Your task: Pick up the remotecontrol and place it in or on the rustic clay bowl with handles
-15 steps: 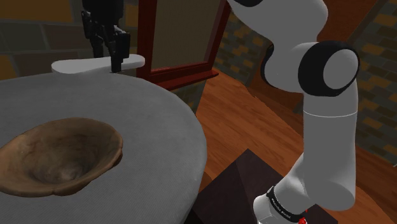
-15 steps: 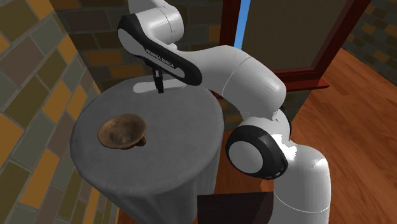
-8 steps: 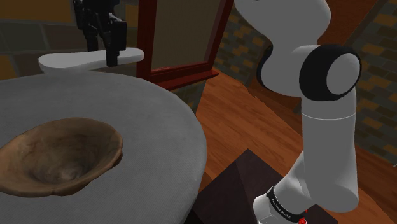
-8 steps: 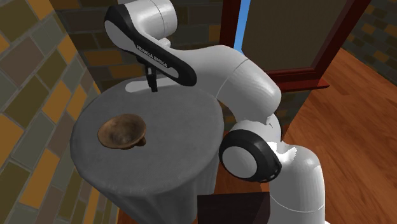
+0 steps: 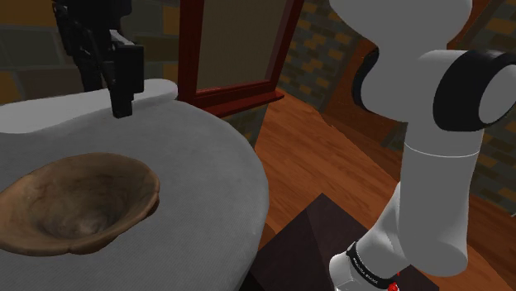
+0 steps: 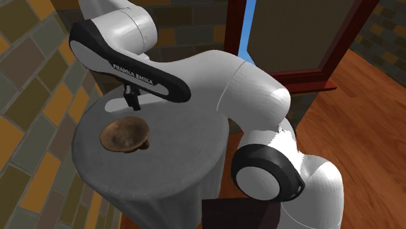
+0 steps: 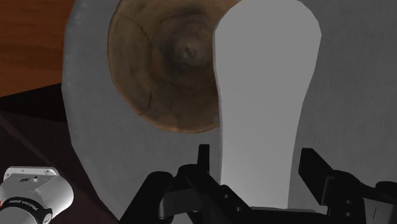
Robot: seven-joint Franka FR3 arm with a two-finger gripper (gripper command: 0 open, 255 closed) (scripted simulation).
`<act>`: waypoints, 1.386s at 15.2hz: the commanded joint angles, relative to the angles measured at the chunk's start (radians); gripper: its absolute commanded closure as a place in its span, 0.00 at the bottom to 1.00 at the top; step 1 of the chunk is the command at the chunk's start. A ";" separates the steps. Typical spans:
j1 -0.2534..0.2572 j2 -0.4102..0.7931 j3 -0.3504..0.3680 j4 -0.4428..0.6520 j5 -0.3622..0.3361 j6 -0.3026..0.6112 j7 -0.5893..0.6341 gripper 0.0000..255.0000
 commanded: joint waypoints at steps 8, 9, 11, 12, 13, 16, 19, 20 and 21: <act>0.127 0.003 0.025 -0.017 -0.013 0.010 0.154 1.00; 0.114 -0.006 0.028 -0.047 -0.006 0.031 0.154 1.00; 0.092 -0.022 0.032 -0.101 0.006 0.069 0.155 1.00; 0.082 -0.030 0.034 -0.127 0.011 0.087 0.156 1.00; 0.072 -0.036 0.035 -0.151 0.015 0.105 0.156 1.00; 0.048 -0.052 0.039 -0.218 0.027 0.156 0.157 1.00; 0.029 -0.065 0.041 -0.278 0.035 0.203 0.158 1.00; 0.023 -0.068 0.041 -0.297 0.037 0.219 0.158 1.00; 0.018 -0.071 0.042 -0.313 0.039 0.232 0.158 1.00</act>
